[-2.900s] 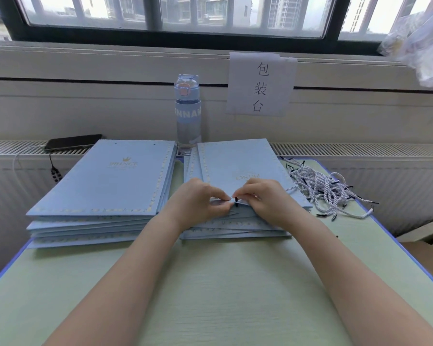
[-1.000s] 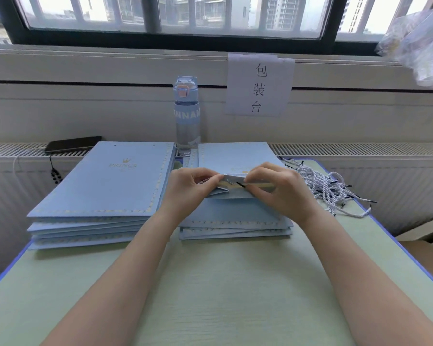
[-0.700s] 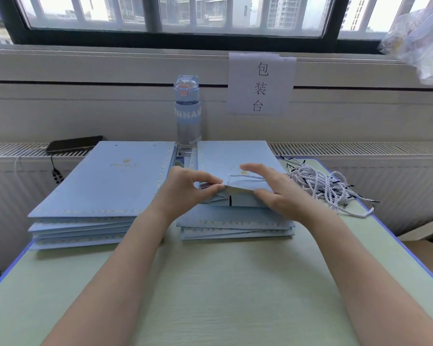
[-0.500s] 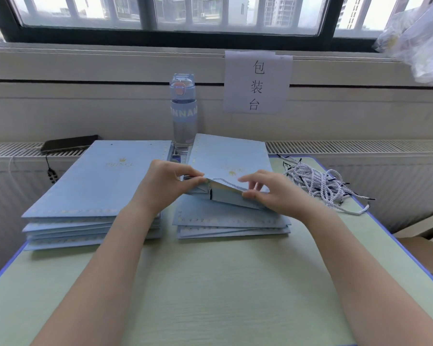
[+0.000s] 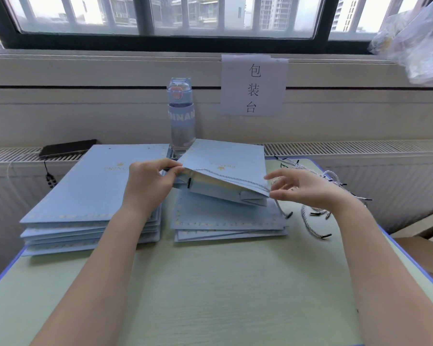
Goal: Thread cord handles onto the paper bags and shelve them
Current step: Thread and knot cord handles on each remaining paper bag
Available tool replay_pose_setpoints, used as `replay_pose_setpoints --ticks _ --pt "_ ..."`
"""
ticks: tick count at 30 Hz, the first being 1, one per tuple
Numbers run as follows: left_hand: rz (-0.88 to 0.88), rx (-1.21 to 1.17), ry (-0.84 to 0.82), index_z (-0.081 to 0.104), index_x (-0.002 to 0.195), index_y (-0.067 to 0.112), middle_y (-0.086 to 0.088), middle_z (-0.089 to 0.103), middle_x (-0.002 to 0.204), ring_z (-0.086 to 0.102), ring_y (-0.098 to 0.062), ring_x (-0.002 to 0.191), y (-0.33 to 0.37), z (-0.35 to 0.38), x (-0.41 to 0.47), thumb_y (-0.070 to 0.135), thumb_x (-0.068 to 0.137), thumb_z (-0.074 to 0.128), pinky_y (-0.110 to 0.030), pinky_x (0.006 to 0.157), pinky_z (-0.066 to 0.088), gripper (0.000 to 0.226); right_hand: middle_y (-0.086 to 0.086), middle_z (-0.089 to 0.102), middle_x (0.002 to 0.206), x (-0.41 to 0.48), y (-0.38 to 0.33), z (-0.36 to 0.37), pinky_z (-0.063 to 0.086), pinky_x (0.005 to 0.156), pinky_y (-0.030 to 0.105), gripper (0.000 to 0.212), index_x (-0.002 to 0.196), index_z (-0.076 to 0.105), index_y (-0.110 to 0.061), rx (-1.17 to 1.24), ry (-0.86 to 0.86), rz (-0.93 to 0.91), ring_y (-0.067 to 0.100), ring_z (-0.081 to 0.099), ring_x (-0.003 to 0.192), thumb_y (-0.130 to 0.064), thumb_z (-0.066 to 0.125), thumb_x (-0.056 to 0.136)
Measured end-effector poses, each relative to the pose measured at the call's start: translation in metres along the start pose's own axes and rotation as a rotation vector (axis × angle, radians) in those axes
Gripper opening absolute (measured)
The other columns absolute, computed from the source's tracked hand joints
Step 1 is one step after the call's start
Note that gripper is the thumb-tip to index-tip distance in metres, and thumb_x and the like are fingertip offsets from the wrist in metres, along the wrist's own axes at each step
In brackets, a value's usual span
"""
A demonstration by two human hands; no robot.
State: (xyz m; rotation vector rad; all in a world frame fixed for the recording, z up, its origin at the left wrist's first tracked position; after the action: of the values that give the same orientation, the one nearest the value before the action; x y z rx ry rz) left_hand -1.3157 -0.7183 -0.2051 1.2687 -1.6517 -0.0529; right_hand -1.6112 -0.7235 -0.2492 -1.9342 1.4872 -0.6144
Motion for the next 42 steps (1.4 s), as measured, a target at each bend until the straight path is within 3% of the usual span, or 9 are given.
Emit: replay_pose_setpoints --ticks 4,8,12,16,20,24,29,34,42 --pt "-0.034 -0.004 0.018 0.077 0.088 0.011 0.008 0.066 0.074 0.063 -0.016 0.067 -0.003 -0.002 -0.001 0.013 0.084 0.071 -0.004 0.060 0.038 0.008 -0.003 0.070 0.079 -0.005 0.003 0.001 0.043 0.066 0.008 0.029 0.111 0.062 -0.026 0.098 -0.084 0.025 0.007 0.061 0.075 -0.008 0.063 0.089" --pt "-0.018 0.004 0.060 0.076 0.088 0.010 0.003 0.070 0.077 0.059 -0.006 0.068 -0.004 -0.008 0.001 0.012 0.085 0.069 0.000 0.067 0.039 0.007 -0.003 0.058 0.067 -0.006 0.017 -0.032 0.037 0.054 0.013 0.016 0.099 0.071 -0.016 -0.012 0.217 0.064 0.003 0.048 0.057 -0.015 0.057 0.093" --pt "-0.034 -0.018 0.098 0.075 0.088 0.010 0.010 0.066 0.079 0.062 -0.009 0.076 -0.010 -0.015 0.003 0.013 0.086 0.069 -0.022 0.080 0.049 0.007 0.000 0.066 0.075 -0.012 0.036 -0.055 0.038 0.063 0.027 0.019 0.105 0.073 -0.018 -0.079 0.384 0.119 0.020 0.055 0.068 -0.023 0.058 0.093" --pt "0.058 0.007 0.000 0.074 0.084 0.016 0.009 0.066 0.079 0.059 0.001 0.076 -0.004 -0.008 0.002 0.017 0.083 0.072 -0.006 0.071 0.040 0.003 0.010 0.070 0.080 -0.017 0.040 -0.065 0.042 0.060 0.023 0.016 0.097 0.073 -0.017 -0.024 0.476 0.144 0.021 0.060 0.070 -0.022 0.060 0.092" --pt "0.235 0.066 -0.095 0.069 0.075 0.015 0.008 0.062 0.088 0.054 -0.013 0.090 0.016 0.006 -0.005 0.033 0.079 0.054 -0.030 0.083 0.043 0.024 -0.001 0.060 0.058 -0.014 0.031 -0.066 0.041 0.051 0.015 0.010 0.089 0.073 -0.022 0.071 0.531 0.105 0.010 0.049 0.050 -0.025 0.063 0.090" --pt "0.414 0.045 -0.262 0.070 0.081 0.014 0.002 0.064 0.088 0.059 -0.016 0.084 0.060 0.049 -0.025 0.032 0.081 0.056 -0.034 0.080 0.047 0.023 0.000 0.058 0.062 -0.004 0.015 -0.050 0.040 0.047 0.014 0.011 0.092 0.071 -0.015 0.286 0.504 0.030 0.006 0.045 0.047 -0.016 0.060 0.092" --pt "0.508 0.107 -0.525 0.073 0.103 0.014 0.003 0.069 0.107 0.063 -0.019 0.099 0.066 0.109 -0.055 0.030 0.081 0.061 -0.034 0.086 0.052 0.030 -0.010 0.070 0.074 0.015 -0.005 0.000 0.037 0.058 0.015 0.020 0.100 0.068 -0.017 0.424 0.209 -0.013 0.006 0.048 0.065 -0.007 0.051 0.096" --pt "0.481 0.084 -0.418 0.074 0.094 0.010 -0.003 0.073 0.099 0.069 -0.019 0.090 0.059 0.102 -0.051 0.011 0.074 0.059 -0.031 0.075 0.057 0.025 0.008 0.069 0.084 0.023 -0.022 0.045 0.052 0.068 0.013 0.021 0.098 0.064 -0.008 0.745 0.120 -0.035 0.006 0.065 0.069 0.005 0.049 0.093" --pt "0.429 0.030 -0.348 0.074 0.080 0.014 0.003 0.074 0.082 0.070 -0.018 0.069 0.047 0.096 -0.047 0.020 0.076 0.064 -0.035 0.056 0.057 0.012 0.010 0.072 0.082 0.021 -0.019 0.050 0.056 0.074 0.020 0.014 0.086 0.068 -0.016 0.490 0.254 0.006 0.013 0.068 0.070 -0.004 0.072 0.081"
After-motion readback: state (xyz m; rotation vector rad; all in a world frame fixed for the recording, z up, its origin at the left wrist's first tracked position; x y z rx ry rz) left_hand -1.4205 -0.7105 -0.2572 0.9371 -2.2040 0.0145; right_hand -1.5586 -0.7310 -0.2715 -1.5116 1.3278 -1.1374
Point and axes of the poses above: each hand's wrist, its own x-axis towards the middle knuckle, its own z-axis out of the palm, y = z × x, the point moved 9 cm from there along x, towards the middle knuckle
